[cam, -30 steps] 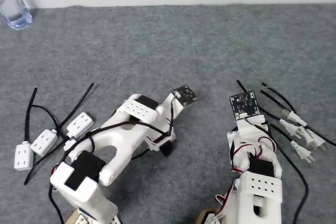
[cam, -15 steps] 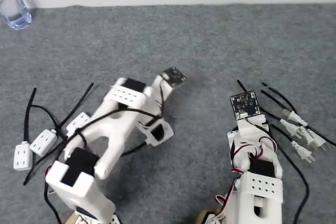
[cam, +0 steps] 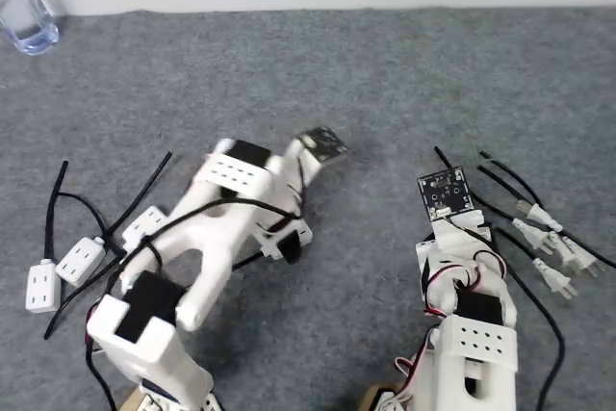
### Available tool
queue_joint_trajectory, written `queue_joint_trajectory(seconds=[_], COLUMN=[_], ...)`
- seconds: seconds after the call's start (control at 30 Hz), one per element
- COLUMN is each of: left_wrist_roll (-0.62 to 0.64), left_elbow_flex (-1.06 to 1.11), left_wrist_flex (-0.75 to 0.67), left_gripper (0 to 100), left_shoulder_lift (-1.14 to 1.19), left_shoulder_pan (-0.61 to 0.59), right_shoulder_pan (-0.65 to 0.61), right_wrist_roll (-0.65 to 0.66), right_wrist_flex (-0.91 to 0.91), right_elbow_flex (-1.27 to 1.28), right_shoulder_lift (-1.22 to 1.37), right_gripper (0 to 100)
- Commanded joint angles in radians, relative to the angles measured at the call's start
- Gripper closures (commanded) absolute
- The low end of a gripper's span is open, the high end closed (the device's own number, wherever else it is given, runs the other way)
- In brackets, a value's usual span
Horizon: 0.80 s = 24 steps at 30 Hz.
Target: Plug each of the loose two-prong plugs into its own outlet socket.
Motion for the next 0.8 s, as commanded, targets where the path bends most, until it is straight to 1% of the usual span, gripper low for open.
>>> queue_joint_trajectory(seconds=[0.0,0.13,0.3,0.4,0.53,0.77], left_wrist_roll=[0.048,0.041,-0.046,-0.058,-0.083,-0.115], left_elbow_flex=[-0.031,-0.002,0.090,0.119,0.128,0.128], left_wrist_flex=[-0.025,-0.084,-0.216,-0.261,-0.262,-0.267], left_gripper=[73,73,73,73,73,73], left_shoulder_lift=[-0.012,-0.005,-0.005,-0.003,-0.003,0.002], left_shoulder_pan=[0.021,0.009,-0.017,-0.041,-0.055,-0.040], right_shoulder_pan=[-0.008,-0.008,-0.010,-0.010,-0.012,-0.012], right_wrist_roll=[0.015,0.015,0.015,0.015,0.015,0.017], right_wrist_flex=[-0.015,-0.013,-0.012,-0.013,-0.016,-0.016], right_elbow_flex=[-0.003,-0.003,-0.003,-0.003,-0.003,-0.003], right_shoulder_lift=[-0.002,-0.002,-0.002,-0.002,-0.002,-0.002], right_gripper=[81.2,81.2,81.2,81.2,81.2,81.2])
